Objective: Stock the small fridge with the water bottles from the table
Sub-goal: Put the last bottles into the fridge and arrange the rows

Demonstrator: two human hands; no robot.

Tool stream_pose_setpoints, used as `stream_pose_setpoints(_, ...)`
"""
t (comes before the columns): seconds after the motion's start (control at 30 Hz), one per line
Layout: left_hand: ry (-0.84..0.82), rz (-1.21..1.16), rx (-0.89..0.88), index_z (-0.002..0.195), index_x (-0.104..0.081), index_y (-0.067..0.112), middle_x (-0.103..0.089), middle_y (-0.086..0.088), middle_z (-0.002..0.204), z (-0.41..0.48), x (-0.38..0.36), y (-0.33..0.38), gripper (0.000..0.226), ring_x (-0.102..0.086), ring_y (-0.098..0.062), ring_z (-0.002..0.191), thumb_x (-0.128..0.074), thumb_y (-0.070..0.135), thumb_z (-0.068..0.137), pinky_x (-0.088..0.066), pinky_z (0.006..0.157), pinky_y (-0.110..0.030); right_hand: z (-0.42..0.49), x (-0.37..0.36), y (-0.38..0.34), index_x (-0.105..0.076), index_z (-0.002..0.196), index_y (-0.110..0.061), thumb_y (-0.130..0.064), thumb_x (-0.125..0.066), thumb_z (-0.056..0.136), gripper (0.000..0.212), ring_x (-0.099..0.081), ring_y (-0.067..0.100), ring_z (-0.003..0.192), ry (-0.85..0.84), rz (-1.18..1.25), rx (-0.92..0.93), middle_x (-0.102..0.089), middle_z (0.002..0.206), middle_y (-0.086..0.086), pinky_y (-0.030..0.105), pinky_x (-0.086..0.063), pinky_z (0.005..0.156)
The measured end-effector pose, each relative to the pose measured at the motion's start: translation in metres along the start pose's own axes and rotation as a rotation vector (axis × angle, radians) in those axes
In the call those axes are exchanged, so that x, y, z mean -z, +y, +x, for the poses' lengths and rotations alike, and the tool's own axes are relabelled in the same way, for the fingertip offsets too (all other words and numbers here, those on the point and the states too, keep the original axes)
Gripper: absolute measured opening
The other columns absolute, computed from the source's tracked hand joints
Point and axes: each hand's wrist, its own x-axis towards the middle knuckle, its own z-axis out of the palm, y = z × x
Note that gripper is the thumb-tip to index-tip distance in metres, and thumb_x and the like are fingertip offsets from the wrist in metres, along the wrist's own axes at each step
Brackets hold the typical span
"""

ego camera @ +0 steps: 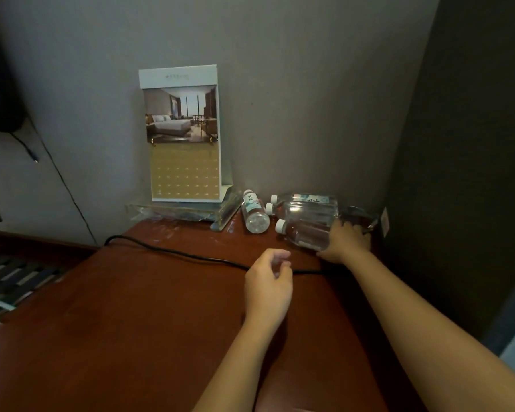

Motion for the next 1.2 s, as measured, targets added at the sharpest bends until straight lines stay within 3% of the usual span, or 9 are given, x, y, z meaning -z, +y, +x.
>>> stream_pose_setpoints(0.13,-0.005,0.016,0.002,0.093,-0.058,0.030,-0.064,0.009,0.096,-0.002,0.002,0.000,0.017,-0.064,-0.013,0.084,-0.053,0.015,0.091,-0.052,0.076,-0.027,-0.007,0.000,0.002,-0.028,0.141,-0.011,-0.043,-0.074,0.073,0.089,-0.038,0.031,0.131,0.020,0.061,-0.001,-0.043,0.140,0.011,0.045,-0.034,0.104)
stream_pose_setpoints(0.27,0.004,0.016,-0.034,0.098,-0.060,0.025,-0.064,0.006,0.096,-0.003,0.002,0.002,0.015,-0.063,-0.012,0.080,-0.054,0.013,0.090,-0.053,0.077,-0.029,-0.033,-0.006,-0.003,-0.034,0.136,-0.015,-0.039,-0.073,0.075,0.077,-0.038,0.030,0.128,0.192,0.152,-0.008,-0.047,0.137,0.008,0.048,-0.031,0.105)
stream_pose_setpoints(0.4,0.056,-0.077,0.016,0.117,-0.054,0.016,-0.060,0.006,0.096,0.000,0.000,0.004,0.028,-0.057,-0.005,0.069,-0.057,0.016,0.090,-0.043,0.063,-0.017,-0.074,-0.004,-0.015,-0.041,0.125,-0.017,-0.043,-0.072,0.074,0.066,-0.045,0.027,0.120,0.289,0.480,-0.016,-0.053,0.126,0.002,0.044,-0.032,0.100)
stream_pose_setpoints(0.5,-0.034,-0.382,0.116,0.118,-0.048,0.024,-0.060,0.003,0.111,-0.003,0.001,0.013,0.032,-0.060,-0.004,0.088,-0.060,0.019,0.089,-0.044,0.072,-0.015,-0.117,0.003,-0.019,-0.046,0.107,-0.020,-0.037,-0.075,0.073,0.048,-0.061,0.017,0.098,0.128,0.917,0.090,-0.062,0.100,-0.006,0.040,-0.047,0.090)
stream_pose_setpoints(0.57,-0.145,-0.539,0.135,0.116,-0.048,0.031,-0.058,0.008,0.115,-0.008,0.003,0.020,0.033,-0.056,-0.004,0.105,-0.061,0.021,0.087,-0.045,0.082,-0.017,-0.145,0.008,-0.018,-0.047,0.108,-0.015,-0.023,-0.073,0.078,0.041,-0.064,0.006,0.080,-0.029,1.261,0.108,-0.062,0.090,-0.006,0.024,-0.056,0.074)
stream_pose_setpoints(0.7,-0.357,-0.527,0.098,0.129,-0.050,0.023,-0.062,0.003,0.121,-0.013,0.006,0.024,0.050,-0.057,-0.009,0.114,-0.066,0.024,0.081,-0.046,0.094,-0.026,-0.167,0.005,-0.007,-0.045,0.113,-0.018,-0.018,-0.068,0.083,0.038,-0.068,-0.001,0.078,-0.163,1.520,0.109,-0.064,0.101,-0.002,0.014,-0.053,0.062)
stream_pose_setpoints(0.9,-0.599,-0.468,0.102,0.111,-0.061,0.023,-0.070,-0.002,0.107,-0.021,0.005,0.026,0.053,-0.065,-0.016,0.103,-0.080,0.022,0.062,-0.051,0.084,-0.029,-0.170,-0.004,0.017,-0.038,0.125,-0.027,-0.018,-0.072,0.080,0.058,-0.059,0.001,0.108,-0.191,1.337,0.275,-0.055,0.120,-0.011,0.020,-0.053,0.083)
stream_pose_setpoints(1.03,-0.638,-0.451,0.108,0.111,-0.057,0.022,-0.068,-0.005,0.110,-0.024,0.004,0.028,0.066,-0.065,-0.018,0.103,-0.081,0.028,0.050,-0.052,0.082,-0.029,-0.175,-0.008,0.019,-0.027,0.128,-0.021,-0.012,-0.083,0.066,0.084,-0.056,0.005,0.107,-0.135,1.130,0.302,-0.049,0.115,-0.015,0.027,-0.053,0.089)
stream_pose_setpoints(1.2,-0.626,-0.423,0.125,0.108,-0.055,0.026,-0.068,-0.001,0.105,-0.028,0.004,0.029,0.064,-0.065,-0.016,0.100,-0.082,0.024,0.050,-0.051,0.081,-0.027,-0.180,-0.005,0.021,-0.028,0.118,-0.025,-0.019,-0.083,0.063,0.078,-0.060,0.012,0.100,-0.059,0.990,0.270,-0.053,0.103,-0.011,0.034,-0.056,0.082)
